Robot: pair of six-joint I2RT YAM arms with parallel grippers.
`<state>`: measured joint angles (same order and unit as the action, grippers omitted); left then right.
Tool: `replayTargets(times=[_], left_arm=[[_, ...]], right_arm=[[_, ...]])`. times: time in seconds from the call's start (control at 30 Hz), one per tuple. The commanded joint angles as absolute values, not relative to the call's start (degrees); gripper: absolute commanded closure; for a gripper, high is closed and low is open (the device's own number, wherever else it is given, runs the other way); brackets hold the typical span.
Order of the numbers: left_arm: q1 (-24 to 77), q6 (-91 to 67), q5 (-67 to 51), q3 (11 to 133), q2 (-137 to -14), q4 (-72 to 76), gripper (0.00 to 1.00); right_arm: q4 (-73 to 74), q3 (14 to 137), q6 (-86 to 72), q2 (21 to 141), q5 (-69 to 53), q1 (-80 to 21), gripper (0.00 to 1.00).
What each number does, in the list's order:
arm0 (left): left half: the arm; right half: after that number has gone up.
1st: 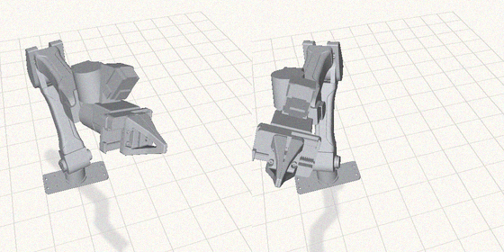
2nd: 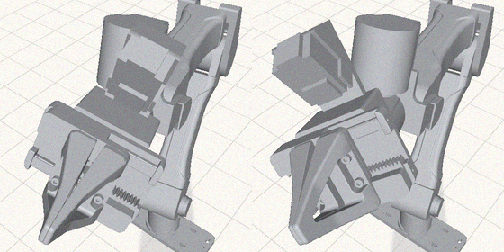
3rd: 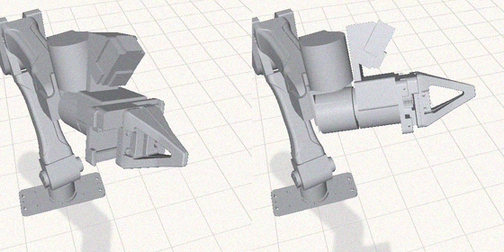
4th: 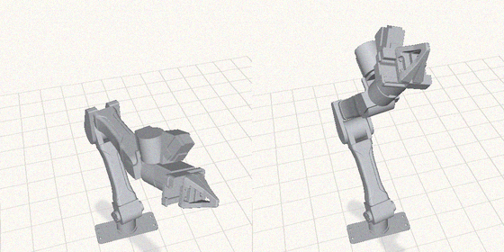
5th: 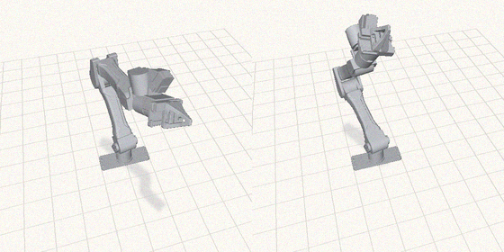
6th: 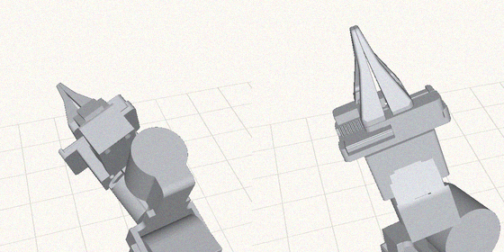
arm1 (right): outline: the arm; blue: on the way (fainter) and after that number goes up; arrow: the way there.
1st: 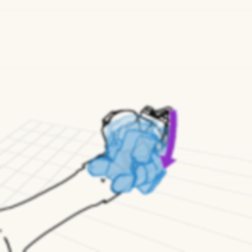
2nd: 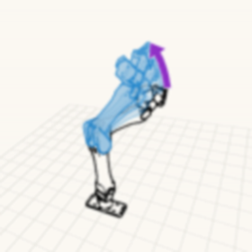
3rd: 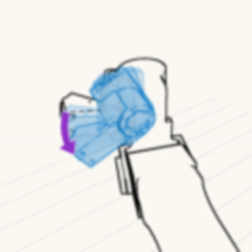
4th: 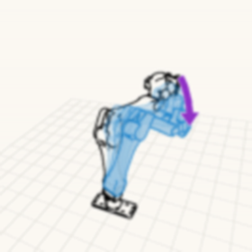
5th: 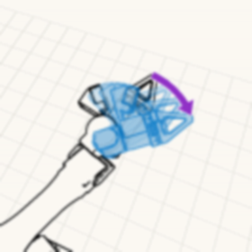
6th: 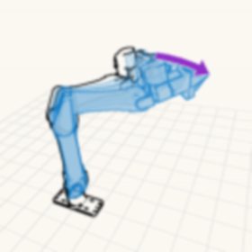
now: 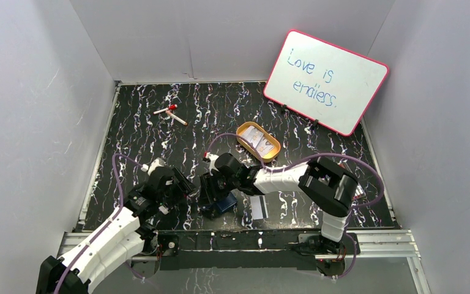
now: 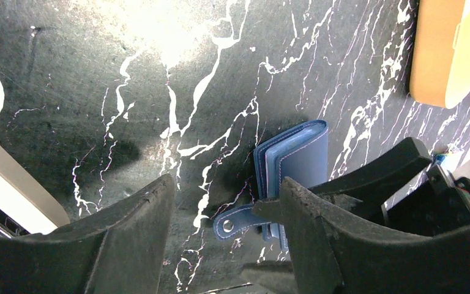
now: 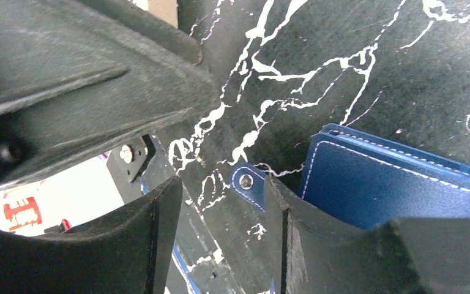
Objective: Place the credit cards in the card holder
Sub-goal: Close the card holder at the center of the board.
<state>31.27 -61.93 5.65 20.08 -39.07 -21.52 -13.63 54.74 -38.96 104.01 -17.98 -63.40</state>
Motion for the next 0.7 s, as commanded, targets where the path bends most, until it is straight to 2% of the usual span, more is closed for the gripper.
replayTargets(times=[0.0, 0.23, 0.4, 0.53, 0.67], left_arm=[[31.4, -61.1, 7.5, 22.7, -39.2, -22.9, 0.38], [31.5, -60.5, 7.9, 23.6, -39.4, -23.0, 0.37], [31.4, -58.1, 8.7, 26.1, -40.1, -23.4, 0.36], [31.4, -56.2, 8.1, 28.7, -41.4, -23.3, 0.36], [31.4, -53.2, 4.6, 30.8, -44.4, -22.0, 0.36]], right_arm=[[-11.4, 57.4, -37.0, 99.2, -18.9, -63.8, 0.38], [-4.2, 58.3, -35.0, 91.8, -18.5, -64.0, 0.28], [3.6, 59.3, -32.0, 84.4, -12.4, -64.0, 0.26], [8.6, 56.1, -31.8, 79.0, -1.1, -62.0, 0.33], [11.6, 52.8, -33.6, 78.4, 3.3, -58.5, 0.51]])
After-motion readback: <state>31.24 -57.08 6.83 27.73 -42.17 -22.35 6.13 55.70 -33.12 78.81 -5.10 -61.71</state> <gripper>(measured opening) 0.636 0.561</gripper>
